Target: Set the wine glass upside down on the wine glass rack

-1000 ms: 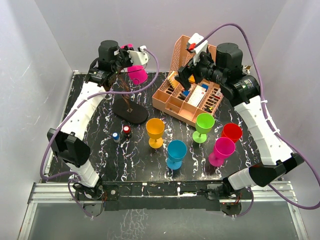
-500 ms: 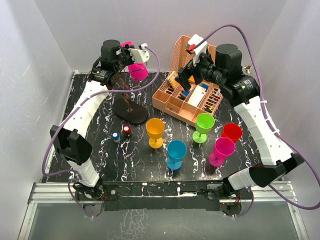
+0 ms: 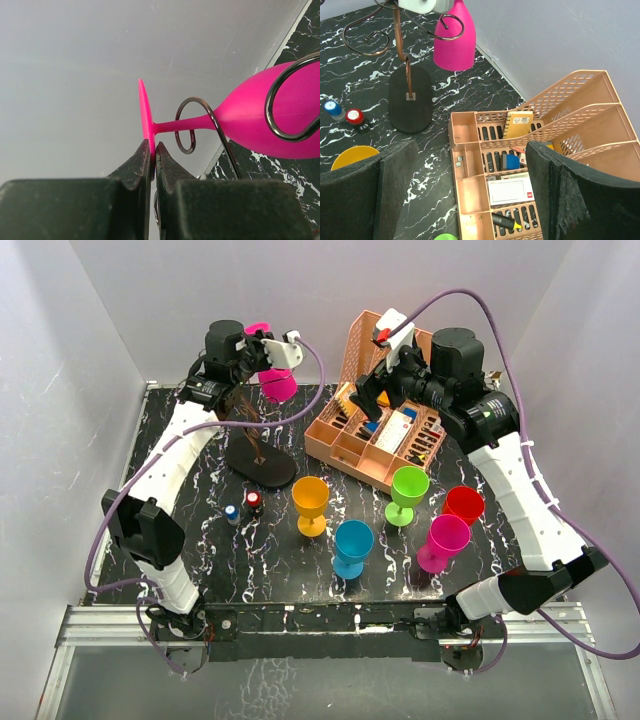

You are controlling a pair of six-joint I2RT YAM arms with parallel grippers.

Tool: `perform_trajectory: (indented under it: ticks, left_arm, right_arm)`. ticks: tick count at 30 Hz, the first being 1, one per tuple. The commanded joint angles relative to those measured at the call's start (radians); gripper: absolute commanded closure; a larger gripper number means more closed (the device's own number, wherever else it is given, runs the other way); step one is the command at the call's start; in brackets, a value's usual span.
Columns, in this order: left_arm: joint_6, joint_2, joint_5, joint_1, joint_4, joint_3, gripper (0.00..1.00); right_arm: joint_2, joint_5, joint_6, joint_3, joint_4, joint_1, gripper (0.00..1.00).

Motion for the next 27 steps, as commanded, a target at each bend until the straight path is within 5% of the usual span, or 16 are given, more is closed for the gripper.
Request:
perform_trajectory:
  ticks: [1,27]
  left_arm:
    - [0.009,0.01,-0.005,-0.006,0.034,0.034,1.0]
    - [-0.019,0.034,-0.099,-0.006,-0.053,0.083,1.0]
  right_arm:
    - [-0.031,0.009,-0.007,0.004,0.053,0.001,0.02]
    - [-0.041,0.009,-0.01,-0.008,0.055,0.001,0.02]
